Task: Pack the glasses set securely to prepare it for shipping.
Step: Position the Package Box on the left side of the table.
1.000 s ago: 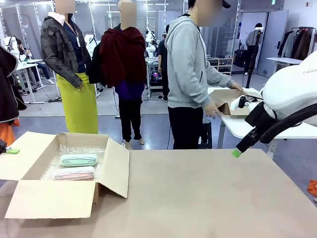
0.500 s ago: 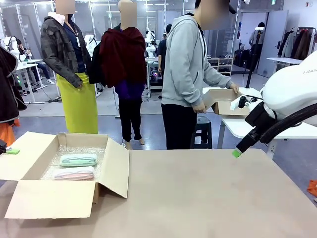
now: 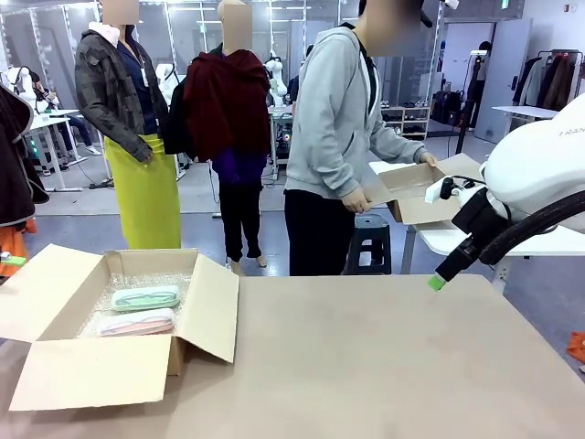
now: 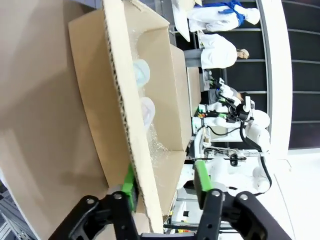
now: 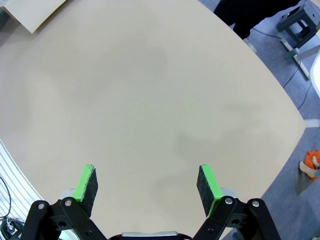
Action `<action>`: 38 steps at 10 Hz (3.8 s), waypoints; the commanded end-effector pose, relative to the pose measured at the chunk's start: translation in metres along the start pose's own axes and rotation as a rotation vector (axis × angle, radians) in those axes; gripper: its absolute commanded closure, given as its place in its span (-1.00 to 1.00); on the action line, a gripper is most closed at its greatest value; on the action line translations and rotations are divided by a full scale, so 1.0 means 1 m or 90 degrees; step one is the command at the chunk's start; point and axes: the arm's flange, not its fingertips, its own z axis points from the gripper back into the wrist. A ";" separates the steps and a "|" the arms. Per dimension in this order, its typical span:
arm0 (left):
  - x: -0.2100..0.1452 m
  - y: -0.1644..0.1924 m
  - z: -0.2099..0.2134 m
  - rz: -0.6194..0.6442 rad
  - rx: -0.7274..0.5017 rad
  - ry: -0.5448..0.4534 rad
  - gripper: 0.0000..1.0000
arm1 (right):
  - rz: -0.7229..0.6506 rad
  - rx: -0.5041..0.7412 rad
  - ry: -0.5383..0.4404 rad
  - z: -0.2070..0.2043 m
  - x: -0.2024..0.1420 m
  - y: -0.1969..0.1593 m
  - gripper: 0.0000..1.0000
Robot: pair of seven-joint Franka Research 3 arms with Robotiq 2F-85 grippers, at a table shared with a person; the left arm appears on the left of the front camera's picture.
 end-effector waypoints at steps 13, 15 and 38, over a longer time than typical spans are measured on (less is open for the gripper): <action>-0.140 -0.274 -0.115 -0.454 0.599 0.119 -1.00 | -0.012 -0.007 0.005 0.001 0.003 0.002 -1.00; -0.164 -0.290 -0.152 -0.547 0.653 0.155 -1.00 | -0.012 -0.007 0.005 0.001 0.003 0.002 -1.00; -0.170 -0.327 -0.239 -0.621 0.574 0.218 -1.00 | -0.012 -0.007 0.005 0.001 0.003 0.002 -1.00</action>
